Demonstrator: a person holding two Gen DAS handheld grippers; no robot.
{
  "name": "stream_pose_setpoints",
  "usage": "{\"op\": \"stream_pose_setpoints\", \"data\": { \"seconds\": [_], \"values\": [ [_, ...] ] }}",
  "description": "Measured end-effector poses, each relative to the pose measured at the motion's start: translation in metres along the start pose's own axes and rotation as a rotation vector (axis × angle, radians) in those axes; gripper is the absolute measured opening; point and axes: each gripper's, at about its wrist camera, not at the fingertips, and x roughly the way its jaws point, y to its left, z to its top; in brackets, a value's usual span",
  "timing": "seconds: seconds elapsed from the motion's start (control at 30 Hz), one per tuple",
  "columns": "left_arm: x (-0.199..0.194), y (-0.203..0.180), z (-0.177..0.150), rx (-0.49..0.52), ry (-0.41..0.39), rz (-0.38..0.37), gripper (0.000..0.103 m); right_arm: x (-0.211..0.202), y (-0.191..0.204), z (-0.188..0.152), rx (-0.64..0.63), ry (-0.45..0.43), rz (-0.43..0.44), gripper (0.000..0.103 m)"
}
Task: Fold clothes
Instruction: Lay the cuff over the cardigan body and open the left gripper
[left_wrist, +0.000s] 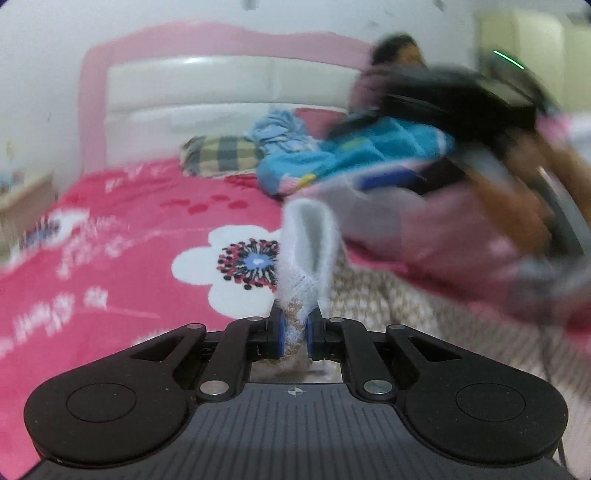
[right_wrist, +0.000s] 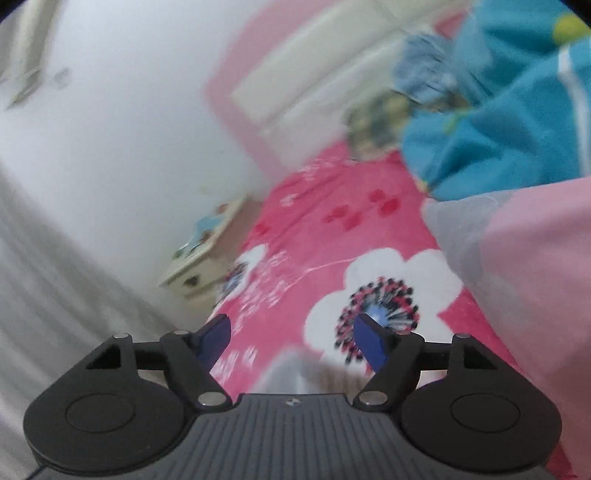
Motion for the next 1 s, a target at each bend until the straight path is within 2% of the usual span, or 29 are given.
{"op": "stream_pose_setpoints", "data": {
  "seconds": [0.1, 0.17, 0.3, 0.4, 0.5, 0.57, 0.67, 0.8, 0.9, 0.93, 1.0],
  "values": [
    [0.000, -0.012, -0.006, 0.116, 0.006, 0.015, 0.009, 0.041, -0.015, 0.008, 0.120, 0.174, -0.021, 0.077],
    [-0.001, -0.017, -0.011, 0.177, 0.010, 0.018, 0.009, 0.052, -0.016, -0.001, 0.098, 0.282, -0.051, 0.069],
    [-0.006, -0.020, -0.024, 0.280, 0.017, 0.027, 0.010, 0.026, 0.001, -0.024, -0.127, 0.302, -0.057, 0.045],
    [-0.006, -0.021, -0.035, 0.319, 0.032, 0.038, 0.013, -0.002, 0.006, -0.051, -0.247, 0.269, -0.050, 0.040],
    [-0.010, -0.014, -0.038, 0.263, 0.072, 0.029, 0.021, -0.017, 0.006, -0.084, -0.328, 0.194, -0.063, 0.040],
    [-0.014, -0.009, -0.041, 0.224, 0.098, 0.022, 0.029, -0.019, 0.001, -0.100, -0.333, 0.160, -0.067, 0.041],
    [-0.033, 0.006, -0.034, 0.087, 0.116, -0.022, 0.037, -0.019, -0.010, -0.109, -0.300, 0.118, -0.059, 0.042],
    [-0.052, 0.040, -0.015, -0.198, 0.029, -0.073, 0.038, -0.022, -0.023, -0.108, -0.202, 0.074, 0.000, 0.042],
    [-0.033, 0.059, -0.004, -0.390, 0.013, -0.080, 0.038, -0.026, -0.028, -0.110, -0.131, 0.049, 0.073, 0.043],
    [-0.022, 0.062, -0.005, -0.419, 0.035, -0.085, 0.038, -0.024, -0.029, -0.113, -0.136, 0.060, 0.055, 0.042],
    [0.002, 0.055, -0.014, -0.371, 0.116, -0.042, 0.038, -0.017, -0.032, -0.123, -0.162, 0.113, -0.009, 0.042]
  ]
}}
